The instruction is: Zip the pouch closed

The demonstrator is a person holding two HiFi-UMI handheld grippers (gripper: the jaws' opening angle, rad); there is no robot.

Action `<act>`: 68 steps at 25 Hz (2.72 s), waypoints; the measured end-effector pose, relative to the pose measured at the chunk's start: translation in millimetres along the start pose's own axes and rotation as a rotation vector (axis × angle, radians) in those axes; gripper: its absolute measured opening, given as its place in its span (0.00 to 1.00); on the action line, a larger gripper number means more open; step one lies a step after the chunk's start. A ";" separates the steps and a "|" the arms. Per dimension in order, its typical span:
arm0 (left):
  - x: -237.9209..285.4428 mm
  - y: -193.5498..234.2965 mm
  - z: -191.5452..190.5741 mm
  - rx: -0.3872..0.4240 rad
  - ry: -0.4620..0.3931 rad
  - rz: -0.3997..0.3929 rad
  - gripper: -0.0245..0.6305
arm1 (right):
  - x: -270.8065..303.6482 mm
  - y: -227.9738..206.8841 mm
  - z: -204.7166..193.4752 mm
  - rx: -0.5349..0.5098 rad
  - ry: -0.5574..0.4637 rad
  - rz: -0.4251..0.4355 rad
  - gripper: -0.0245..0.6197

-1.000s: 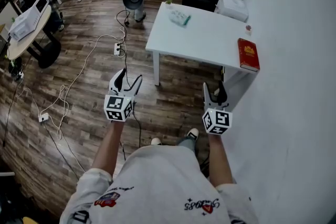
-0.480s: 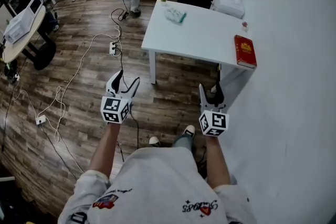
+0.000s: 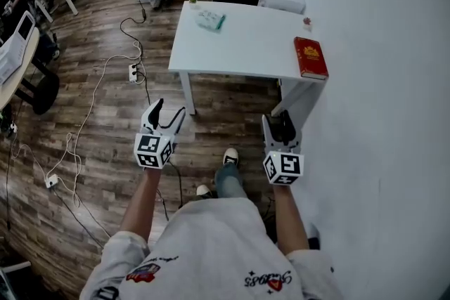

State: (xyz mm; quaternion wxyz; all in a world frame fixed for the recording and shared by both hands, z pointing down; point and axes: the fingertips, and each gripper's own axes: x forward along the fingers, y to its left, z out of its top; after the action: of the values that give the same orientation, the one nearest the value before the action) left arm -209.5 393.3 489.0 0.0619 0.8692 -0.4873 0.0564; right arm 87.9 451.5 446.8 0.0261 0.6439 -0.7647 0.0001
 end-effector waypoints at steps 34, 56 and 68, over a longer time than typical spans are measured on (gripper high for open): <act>284.3 55.7 42.9 0.025 0.102 0.030 0.49 | 295.2 -152.5 -17.9 0.112 0.004 0.034 0.44; 413.6 149.3 62.6 -0.034 0.057 0.075 0.49 | 456.5 -155.6 -28.3 0.039 0.022 0.133 0.44; 560.4 235.0 101.0 -0.040 0.039 -0.063 0.48 | 600.2 -173.8 -1.0 -0.033 0.023 0.045 0.44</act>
State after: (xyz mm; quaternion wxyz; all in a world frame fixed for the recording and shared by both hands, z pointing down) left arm -115.7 -215.6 490.6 0.0904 0.8814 -0.4595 0.0614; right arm 157.4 -169.2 466.0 0.0456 0.6260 -0.7785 -0.0045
